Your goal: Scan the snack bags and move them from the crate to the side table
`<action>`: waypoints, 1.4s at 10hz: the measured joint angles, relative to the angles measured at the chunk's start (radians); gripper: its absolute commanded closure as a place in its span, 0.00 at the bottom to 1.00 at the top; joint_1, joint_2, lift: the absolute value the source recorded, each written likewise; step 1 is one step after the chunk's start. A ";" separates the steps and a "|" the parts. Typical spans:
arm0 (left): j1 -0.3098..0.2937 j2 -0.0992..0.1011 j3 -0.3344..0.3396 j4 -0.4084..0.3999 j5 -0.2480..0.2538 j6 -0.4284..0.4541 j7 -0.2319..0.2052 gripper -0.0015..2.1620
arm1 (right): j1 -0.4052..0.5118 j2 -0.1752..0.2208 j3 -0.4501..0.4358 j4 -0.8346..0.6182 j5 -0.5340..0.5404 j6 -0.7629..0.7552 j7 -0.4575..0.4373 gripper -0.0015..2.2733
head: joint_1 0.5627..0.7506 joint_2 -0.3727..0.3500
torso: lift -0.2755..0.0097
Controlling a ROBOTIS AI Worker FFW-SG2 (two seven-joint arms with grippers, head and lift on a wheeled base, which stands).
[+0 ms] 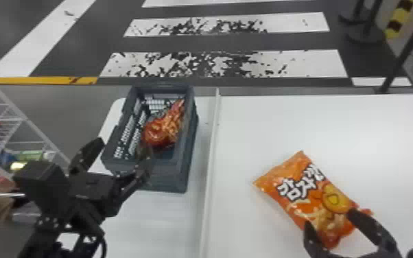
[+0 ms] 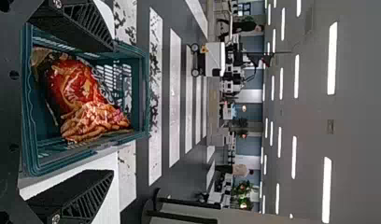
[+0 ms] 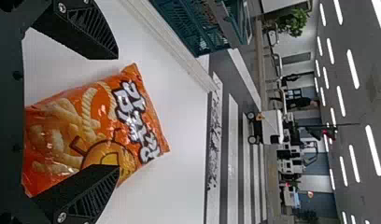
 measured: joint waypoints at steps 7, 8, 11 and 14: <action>0.006 -0.011 -0.021 -0.018 0.014 0.002 -0.014 0.03 | -0.029 -0.068 0.180 0.020 0.309 0.019 -0.194 0.05 | 0.70 0.85 | 0.66; 0.008 -0.011 -0.023 -0.018 0.014 0.003 -0.015 0.03 | -0.046 -0.074 0.209 0.025 0.347 0.035 -0.213 0.05 | 0.70 0.86 | 0.66; 0.017 -0.011 -0.023 -0.019 0.018 0.006 -0.032 0.03 | -0.142 -0.097 0.284 0.079 0.435 0.147 -0.262 0.05 | 0.70 0.86 | 0.66; 0.016 -0.005 -0.018 -0.015 0.058 0.022 -0.077 0.03 | -0.203 -0.138 0.318 0.103 0.514 0.259 -0.320 0.06 | 0.70 0.77 | 0.66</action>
